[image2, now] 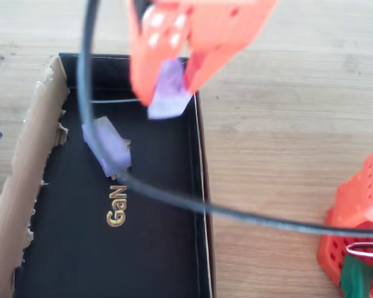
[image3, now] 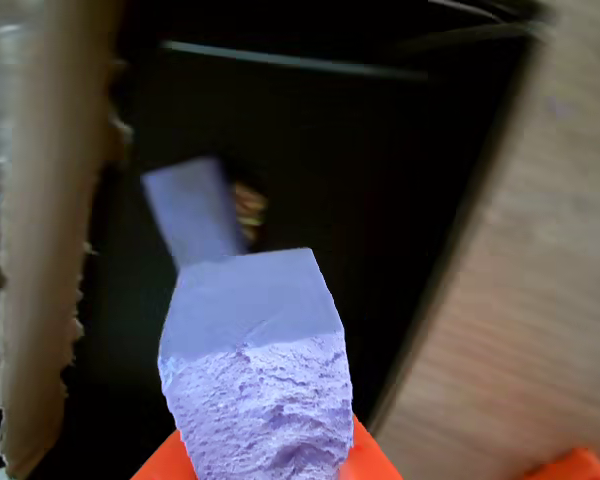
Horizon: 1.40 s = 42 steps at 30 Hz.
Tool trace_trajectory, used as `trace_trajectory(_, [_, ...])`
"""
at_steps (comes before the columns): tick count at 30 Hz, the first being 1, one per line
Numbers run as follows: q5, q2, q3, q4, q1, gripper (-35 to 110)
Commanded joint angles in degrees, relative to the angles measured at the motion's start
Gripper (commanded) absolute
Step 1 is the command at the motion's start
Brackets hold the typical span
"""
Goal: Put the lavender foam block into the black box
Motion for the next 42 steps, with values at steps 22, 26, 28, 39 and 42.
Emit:
trace_trajectory(22, [-5.54,16.87,6.50,-3.25,4.57,34])
trace_trajectory(26, [-5.01,26.19,13.45,-3.52,18.19,0])
trace_trajectory(28, [-7.12,32.70,17.84,-4.22,26.63,0])
trace_trajectory(39, [-19.16,73.92,55.37,-30.15,76.73,0])
trace_trajectory(42, [-17.23,76.20,62.23,-31.20,79.89,0])
